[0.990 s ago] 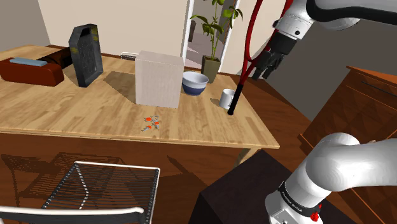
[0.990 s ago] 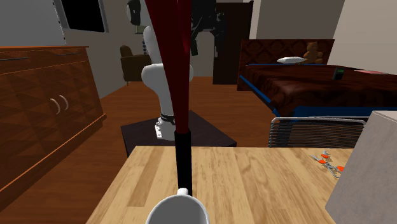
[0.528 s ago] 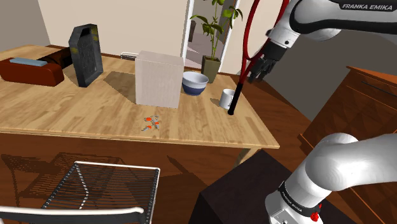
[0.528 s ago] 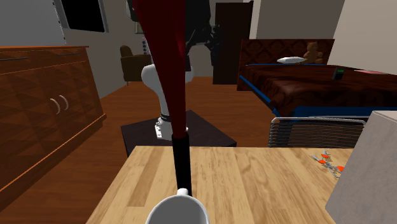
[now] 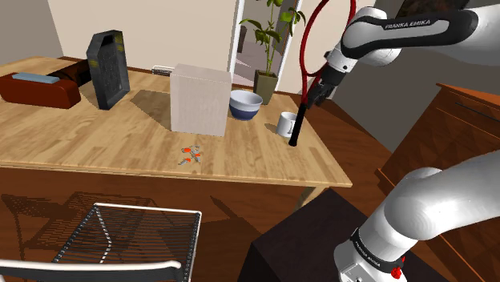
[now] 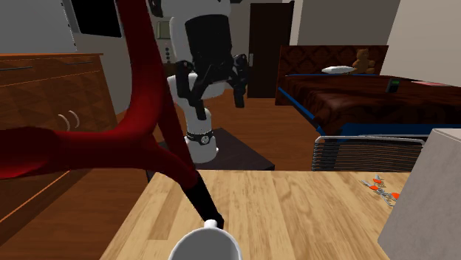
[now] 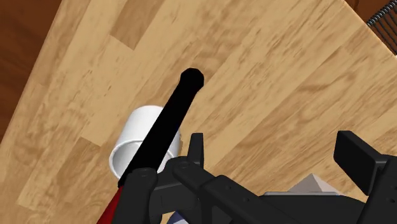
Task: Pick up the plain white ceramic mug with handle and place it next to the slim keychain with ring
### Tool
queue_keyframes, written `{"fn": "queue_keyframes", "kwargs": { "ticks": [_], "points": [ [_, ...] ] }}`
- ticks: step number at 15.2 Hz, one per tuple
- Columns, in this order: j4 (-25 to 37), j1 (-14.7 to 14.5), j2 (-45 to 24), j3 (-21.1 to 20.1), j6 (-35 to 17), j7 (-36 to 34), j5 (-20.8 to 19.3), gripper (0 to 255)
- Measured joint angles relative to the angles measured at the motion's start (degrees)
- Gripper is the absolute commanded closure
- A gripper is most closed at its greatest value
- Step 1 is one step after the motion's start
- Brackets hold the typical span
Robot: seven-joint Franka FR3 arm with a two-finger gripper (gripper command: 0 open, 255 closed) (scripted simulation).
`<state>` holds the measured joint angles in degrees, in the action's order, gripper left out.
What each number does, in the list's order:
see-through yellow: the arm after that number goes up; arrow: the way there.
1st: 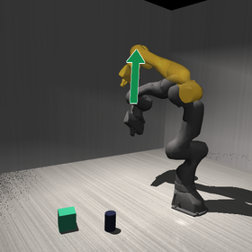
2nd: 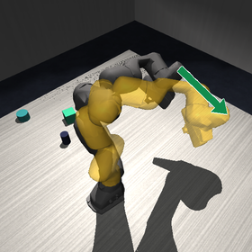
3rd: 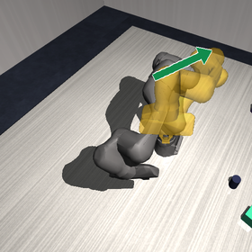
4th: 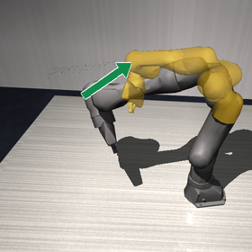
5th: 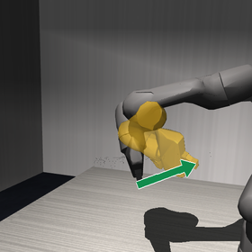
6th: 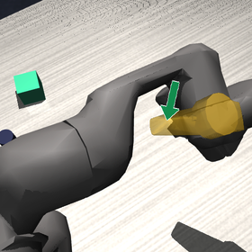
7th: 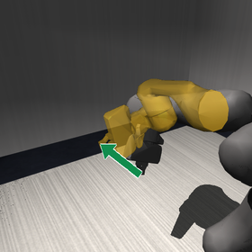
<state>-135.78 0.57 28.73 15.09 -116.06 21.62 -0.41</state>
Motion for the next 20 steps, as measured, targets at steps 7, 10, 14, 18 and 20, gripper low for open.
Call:
{"fn": "queue_keyframes", "kwargs": {
  "ticks": [7,10,14,18,20],
  "points": [
    [5.0,-0.8,-13.5,6.3,-8.5,9.4,3.3,0],
    [9.2,-1.1,-20.3,8.7,-10.7,14.1,6.4,0],
    [14.9,-0.7,-29.7,10.7,-13.2,20.8,12.1,0],
    [22.7,1.2,-39.3,11.1,-13.5,26.7,18.1,0],
    [25.1,2.3,-42.6,10.8,-13.8,28.8,20.1,0]
  ]
}}
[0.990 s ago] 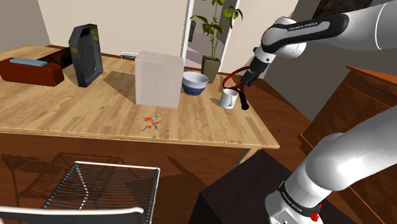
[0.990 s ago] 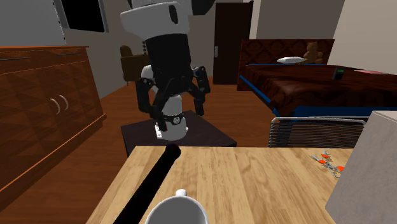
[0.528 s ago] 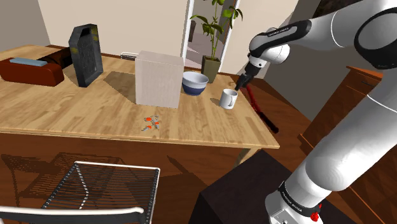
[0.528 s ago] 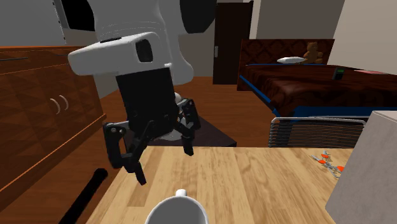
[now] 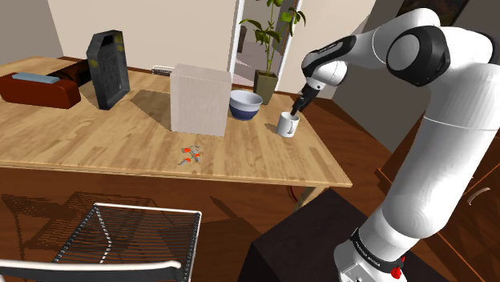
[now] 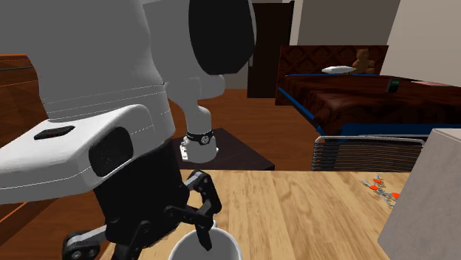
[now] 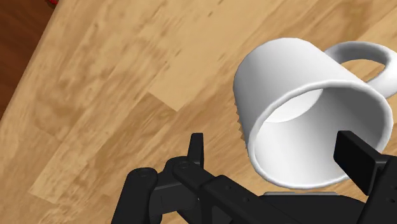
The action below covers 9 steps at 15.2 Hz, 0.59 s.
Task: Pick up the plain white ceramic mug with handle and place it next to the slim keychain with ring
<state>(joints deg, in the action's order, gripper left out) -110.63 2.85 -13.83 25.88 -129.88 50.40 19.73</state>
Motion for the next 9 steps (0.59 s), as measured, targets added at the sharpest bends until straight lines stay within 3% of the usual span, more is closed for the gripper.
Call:
{"fn": "queue_keyframes", "kwargs": {
  "ticks": [9],
  "points": [
    [0.6,0.9,-4.9,-1.3,-3.6,2.4,3.4,0]
  ]
}}
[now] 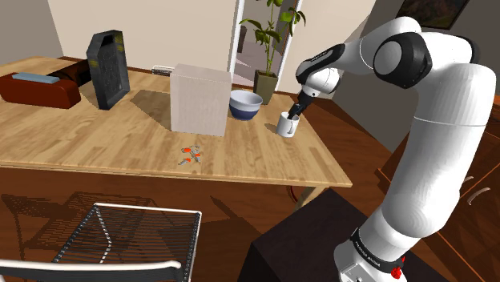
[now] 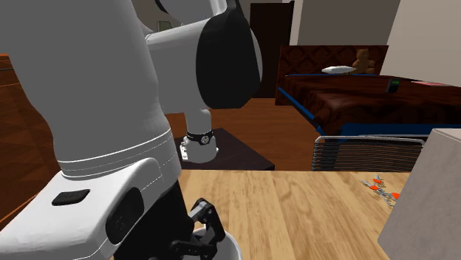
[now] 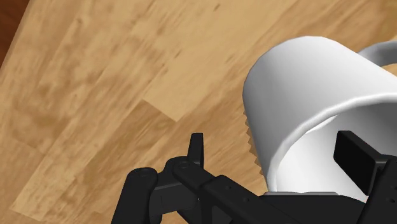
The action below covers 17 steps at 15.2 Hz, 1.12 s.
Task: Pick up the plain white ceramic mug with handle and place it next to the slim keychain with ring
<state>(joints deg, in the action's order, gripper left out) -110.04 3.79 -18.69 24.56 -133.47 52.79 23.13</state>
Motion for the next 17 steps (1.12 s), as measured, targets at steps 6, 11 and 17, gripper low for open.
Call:
{"fn": "queue_keyframes", "kwargs": {
  "ticks": [6,11,17],
  "points": [
    [-0.1,0.0,-0.1,-0.1,-0.2,0.1,0.1,255],
    [-0.1,0.0,-0.1,-0.1,-0.2,0.1,0.1,255],
    [0.2,-0.1,0.3,0.1,0.5,-0.3,-0.3,255]
  ]
}}
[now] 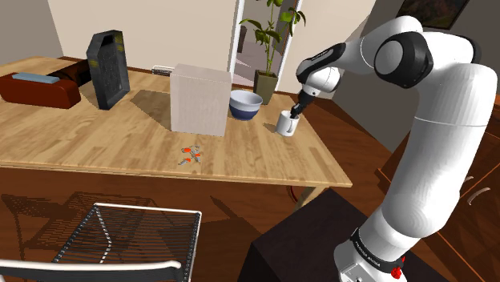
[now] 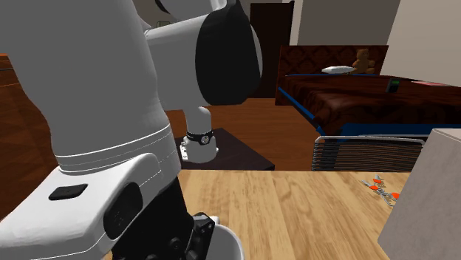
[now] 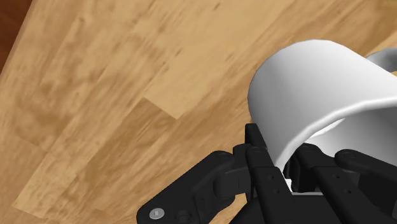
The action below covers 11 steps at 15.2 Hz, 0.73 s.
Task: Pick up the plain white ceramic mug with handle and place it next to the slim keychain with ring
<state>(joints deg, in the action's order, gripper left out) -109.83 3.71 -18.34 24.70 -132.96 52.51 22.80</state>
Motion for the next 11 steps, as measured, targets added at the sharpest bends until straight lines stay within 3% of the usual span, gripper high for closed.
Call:
{"fn": "queue_keyframes", "kwargs": {
  "ticks": [11],
  "points": [
    [3.1,-0.9,4.2,1.3,6.5,-3.3,-3.8,255]
  ]
}}
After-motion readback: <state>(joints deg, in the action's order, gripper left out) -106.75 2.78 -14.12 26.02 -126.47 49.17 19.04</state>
